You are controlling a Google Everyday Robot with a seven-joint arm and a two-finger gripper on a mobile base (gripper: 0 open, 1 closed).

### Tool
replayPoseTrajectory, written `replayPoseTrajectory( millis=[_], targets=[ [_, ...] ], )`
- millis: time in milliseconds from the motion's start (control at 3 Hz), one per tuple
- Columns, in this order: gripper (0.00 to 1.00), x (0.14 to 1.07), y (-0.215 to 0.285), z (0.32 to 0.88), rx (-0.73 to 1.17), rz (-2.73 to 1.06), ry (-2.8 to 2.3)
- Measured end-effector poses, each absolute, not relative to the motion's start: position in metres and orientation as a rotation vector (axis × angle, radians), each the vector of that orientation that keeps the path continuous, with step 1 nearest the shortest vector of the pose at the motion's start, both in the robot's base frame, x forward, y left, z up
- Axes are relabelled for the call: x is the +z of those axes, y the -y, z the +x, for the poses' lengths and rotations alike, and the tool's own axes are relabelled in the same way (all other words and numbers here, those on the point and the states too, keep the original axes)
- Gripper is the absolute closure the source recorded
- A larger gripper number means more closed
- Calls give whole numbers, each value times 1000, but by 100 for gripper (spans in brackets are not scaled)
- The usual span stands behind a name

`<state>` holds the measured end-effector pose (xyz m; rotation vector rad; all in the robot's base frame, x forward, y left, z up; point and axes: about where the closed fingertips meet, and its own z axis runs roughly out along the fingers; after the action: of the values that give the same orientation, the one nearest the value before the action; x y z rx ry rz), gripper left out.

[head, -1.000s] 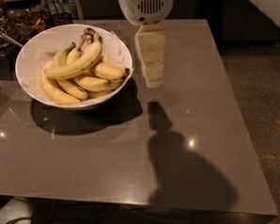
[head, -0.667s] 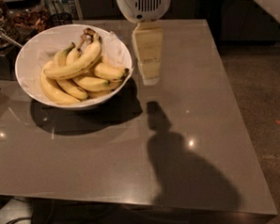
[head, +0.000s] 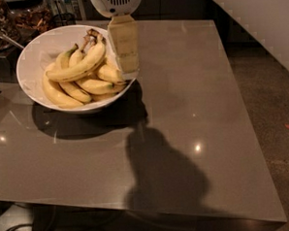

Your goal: Pick banana from white bowl

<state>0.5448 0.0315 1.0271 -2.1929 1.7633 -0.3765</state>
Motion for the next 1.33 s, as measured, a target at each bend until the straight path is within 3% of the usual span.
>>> replayPoseTrajectory(
  millis=[1333],
  targets=[
    [8, 985, -112, 588, -342, -2372, -1644]
  ],
)
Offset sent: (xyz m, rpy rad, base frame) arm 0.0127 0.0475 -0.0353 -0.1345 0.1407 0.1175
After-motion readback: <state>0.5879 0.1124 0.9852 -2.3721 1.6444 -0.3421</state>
